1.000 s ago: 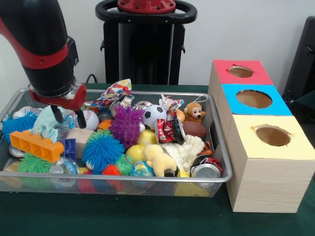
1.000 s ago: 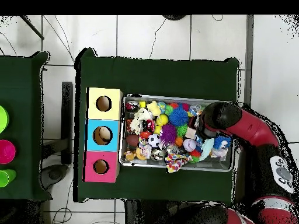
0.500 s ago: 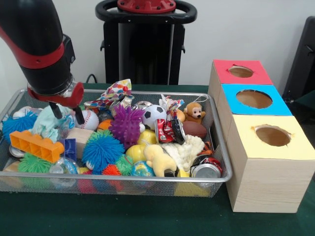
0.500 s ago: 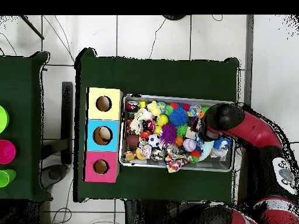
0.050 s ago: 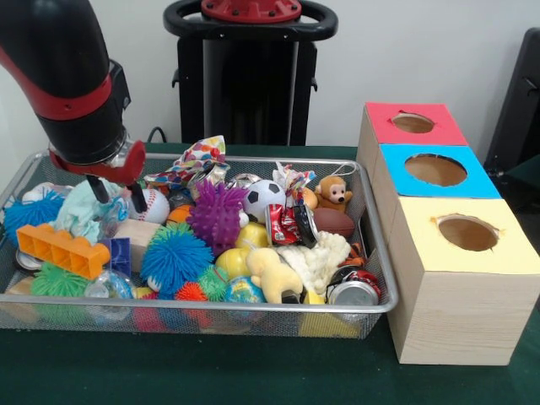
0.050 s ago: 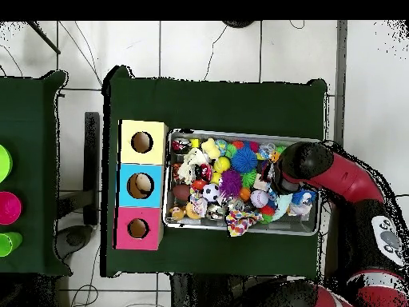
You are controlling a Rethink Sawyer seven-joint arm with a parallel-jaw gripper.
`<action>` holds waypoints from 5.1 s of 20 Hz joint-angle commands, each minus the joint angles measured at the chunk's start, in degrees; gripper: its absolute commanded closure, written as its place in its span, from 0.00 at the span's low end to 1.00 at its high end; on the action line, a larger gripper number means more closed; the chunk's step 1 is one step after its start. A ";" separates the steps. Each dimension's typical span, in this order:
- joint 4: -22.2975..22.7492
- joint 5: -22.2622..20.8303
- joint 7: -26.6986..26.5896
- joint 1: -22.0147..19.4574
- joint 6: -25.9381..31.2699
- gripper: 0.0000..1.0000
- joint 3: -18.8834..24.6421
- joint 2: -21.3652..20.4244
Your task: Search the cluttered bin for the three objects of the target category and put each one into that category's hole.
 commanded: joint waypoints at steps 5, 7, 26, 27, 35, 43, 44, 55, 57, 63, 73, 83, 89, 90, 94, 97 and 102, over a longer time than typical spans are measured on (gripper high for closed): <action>2.87 -3.26 -0.66 -0.04 1.51 0.00 3.04 2.95; 3.16 -3.52 -0.88 -0.03 0.95 0.00 3.02 2.84; 2.17 -9.24 -0.47 2.31 -1.24 0.00 1.99 2.83; 2.20 -9.47 -0.37 2.42 -1.20 0.00 2.01 2.67; 1.39 -10.76 2.71 4.40 -3.56 0.00 1.92 3.54; -1.32 -12.11 4.36 7.40 -3.57 0.00 0.34 4.02; -1.79 -12.21 4.54 7.90 -3.15 0.00 0.08 4.02; -2.12 -14.87 2.62 7.08 -3.25 0.00 -2.52 1.89; -1.89 -15.55 3.39 7.64 -4.26 0.00 -3.14 1.87; -2.85 -17.71 5.45 9.53 -6.60 0.00 -4.66 3.24; -3.08 -17.23 7.73 10.93 -8.98 0.00 -5.65 4.87; -3.44 -14.94 7.30 10.61 -7.94 0.00 -4.73 5.64; -2.81 -14.90 7.32 10.21 -10.03 0.00 -4.22 6.42; -2.83 -15.05 7.62 10.33 -10.51 0.00 -4.35 6.70; -2.87 -15.58 8.80 10.76 -12.75 0.00 -5.01 7.82; -3.17 -15.65 9.42 10.93 -14.02 0.00 -5.38 8.62; -3.61 -15.95 10.43 11.54 -15.76 0.00 -6.15 9.55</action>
